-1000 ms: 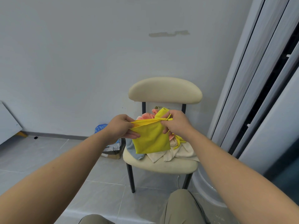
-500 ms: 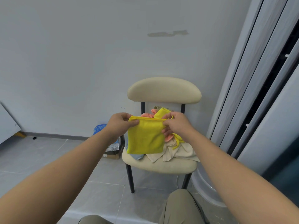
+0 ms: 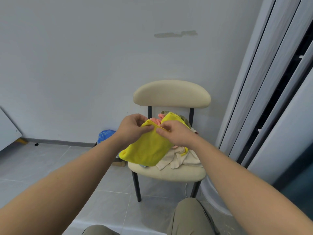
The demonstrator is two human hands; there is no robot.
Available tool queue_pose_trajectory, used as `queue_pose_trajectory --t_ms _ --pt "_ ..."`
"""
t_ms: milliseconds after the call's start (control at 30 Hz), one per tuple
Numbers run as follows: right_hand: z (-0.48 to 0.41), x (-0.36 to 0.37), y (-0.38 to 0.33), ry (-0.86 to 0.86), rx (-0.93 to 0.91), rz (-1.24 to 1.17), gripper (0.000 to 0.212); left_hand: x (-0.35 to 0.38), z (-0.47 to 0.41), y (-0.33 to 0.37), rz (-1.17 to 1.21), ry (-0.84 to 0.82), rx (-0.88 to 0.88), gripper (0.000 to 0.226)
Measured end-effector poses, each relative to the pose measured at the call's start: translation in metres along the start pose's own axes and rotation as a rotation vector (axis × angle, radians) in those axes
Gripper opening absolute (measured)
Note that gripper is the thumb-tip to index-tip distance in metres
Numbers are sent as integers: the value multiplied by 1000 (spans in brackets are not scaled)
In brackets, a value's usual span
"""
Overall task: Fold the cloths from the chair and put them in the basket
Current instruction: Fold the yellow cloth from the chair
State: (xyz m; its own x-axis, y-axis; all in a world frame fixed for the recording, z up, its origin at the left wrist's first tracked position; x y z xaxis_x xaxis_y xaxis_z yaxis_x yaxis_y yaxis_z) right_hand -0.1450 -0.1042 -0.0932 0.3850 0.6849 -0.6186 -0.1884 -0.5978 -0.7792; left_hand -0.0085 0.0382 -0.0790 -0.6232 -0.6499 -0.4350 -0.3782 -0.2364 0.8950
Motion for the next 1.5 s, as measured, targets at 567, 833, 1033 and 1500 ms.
queue_pose_trajectory --t_ms 567,833,1033,1500 --pt "-10 -10 -12 223 -49 162 60 1 11 -20 -62 -282 -12 14" --pt "-6 -15 -16 302 -131 88 49 -13 18 -32 -35 -209 55 41" --pt "-3 -19 -22 338 -205 111 43 -7 29 -46 -170 -249 173 47" --pt "3 -43 -21 402 -383 271 54 -18 39 -77 -393 -373 83 9"
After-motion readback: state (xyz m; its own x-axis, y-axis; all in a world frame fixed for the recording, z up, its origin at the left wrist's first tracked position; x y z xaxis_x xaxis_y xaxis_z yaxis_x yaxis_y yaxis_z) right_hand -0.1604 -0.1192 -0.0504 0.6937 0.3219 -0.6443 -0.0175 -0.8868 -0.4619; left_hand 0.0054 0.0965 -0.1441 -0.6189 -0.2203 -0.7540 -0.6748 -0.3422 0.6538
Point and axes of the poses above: each hand's wrist, its own z-axis away from the middle knuckle, its own x-axis out of the palm, y = z × x, the point moved 2 cm from there along -z, towards the middle knuckle, and after that the axes turned 4 degrees about -z, right-handed, at the moved point
